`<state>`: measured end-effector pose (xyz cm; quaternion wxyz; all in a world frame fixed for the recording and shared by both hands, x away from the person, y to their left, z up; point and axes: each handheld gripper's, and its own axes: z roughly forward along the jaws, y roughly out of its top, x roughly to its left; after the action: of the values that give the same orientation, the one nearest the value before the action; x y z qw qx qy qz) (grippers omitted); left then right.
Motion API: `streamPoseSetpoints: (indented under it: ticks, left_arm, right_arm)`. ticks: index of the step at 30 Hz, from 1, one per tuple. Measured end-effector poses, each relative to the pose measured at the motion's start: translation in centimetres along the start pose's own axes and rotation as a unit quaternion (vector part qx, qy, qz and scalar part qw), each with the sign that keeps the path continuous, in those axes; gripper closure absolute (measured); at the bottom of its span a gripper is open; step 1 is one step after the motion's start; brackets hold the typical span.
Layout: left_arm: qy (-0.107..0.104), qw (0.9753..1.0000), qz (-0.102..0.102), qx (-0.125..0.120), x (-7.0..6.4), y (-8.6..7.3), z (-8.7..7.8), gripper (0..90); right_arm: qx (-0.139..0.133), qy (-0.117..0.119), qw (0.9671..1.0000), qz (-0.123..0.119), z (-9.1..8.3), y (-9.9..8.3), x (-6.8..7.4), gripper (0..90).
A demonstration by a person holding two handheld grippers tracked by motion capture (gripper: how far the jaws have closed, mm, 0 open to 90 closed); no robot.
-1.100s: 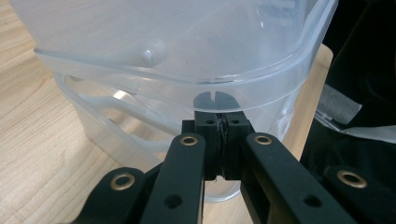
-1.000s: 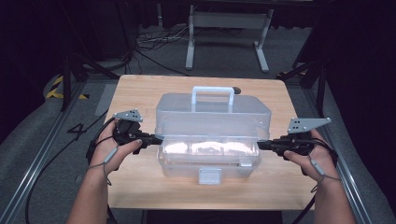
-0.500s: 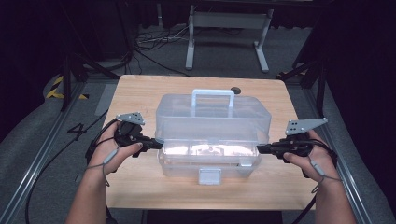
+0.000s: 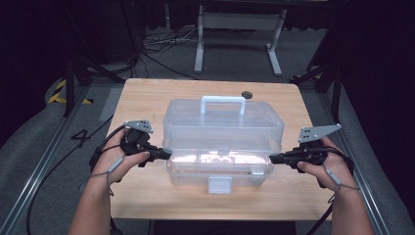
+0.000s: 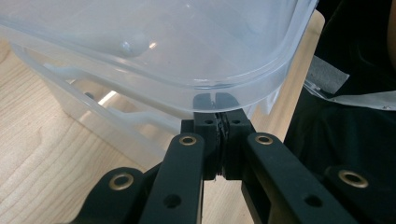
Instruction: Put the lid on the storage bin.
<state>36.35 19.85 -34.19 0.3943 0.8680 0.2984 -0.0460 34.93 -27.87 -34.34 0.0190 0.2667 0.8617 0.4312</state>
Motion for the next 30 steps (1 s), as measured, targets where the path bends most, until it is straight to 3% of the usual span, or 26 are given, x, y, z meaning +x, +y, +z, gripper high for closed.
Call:
streamPoseSetpoints:
  ticks: [20, 30]
  left_arm:
    - [-0.009, 0.9995, -0.003, 0.029, -0.03, -0.31, 0.00, 88.0]
    - [-0.008, 0.9990, -0.001, 0.045, -0.05, -0.46, 0.00, 87.8]
  right_arm:
    - [0.031, 0.003, 0.9995, 0.002, -0.07, -0.37, -0.08, 89.7]
    - [0.048, -0.007, 0.9988, 0.000, -0.07, -0.61, -0.28, 89.5]
